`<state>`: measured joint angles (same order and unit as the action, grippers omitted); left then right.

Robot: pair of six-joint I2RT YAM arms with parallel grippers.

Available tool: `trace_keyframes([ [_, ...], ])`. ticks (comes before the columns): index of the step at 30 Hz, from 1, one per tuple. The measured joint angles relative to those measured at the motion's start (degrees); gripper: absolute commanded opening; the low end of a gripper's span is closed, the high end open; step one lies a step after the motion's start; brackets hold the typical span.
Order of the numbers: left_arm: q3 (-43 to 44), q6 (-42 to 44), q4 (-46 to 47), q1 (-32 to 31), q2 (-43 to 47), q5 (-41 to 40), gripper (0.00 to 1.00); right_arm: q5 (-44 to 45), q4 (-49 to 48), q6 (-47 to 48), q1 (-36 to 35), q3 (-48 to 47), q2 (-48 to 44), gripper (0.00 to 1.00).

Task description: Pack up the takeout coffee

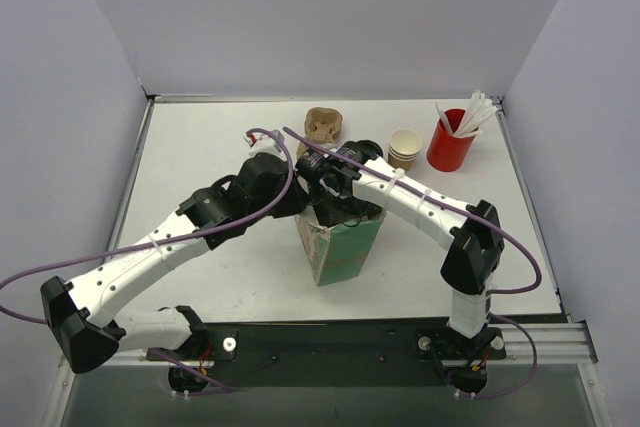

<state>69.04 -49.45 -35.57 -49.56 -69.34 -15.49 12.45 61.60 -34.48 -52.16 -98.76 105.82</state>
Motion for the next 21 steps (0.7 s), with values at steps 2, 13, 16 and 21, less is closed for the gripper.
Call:
trace_keyframes([
  [2,0.0,0.0,-0.2,0.2,0.0,0.4,0.35,0.0,-0.2,0.0,0.0,0.0,0.1,0.92],
  [13,-0.8,0.5,-0.4,1.4,1.0,1.9,0.25,-0.5,-1.1,0.0,-0.3,-0.2,0.9,0.92],
  [16,-1.0,0.6,-0.4,1.6,1.0,2.5,0.24,-0.5,-1.0,0.0,-0.4,-0.6,0.9,0.93],
  [21,-0.9,0.9,-0.4,1.7,0.7,3.0,0.03,-0.5,-0.9,0.1,-0.4,-1.0,1.0,0.93],
])
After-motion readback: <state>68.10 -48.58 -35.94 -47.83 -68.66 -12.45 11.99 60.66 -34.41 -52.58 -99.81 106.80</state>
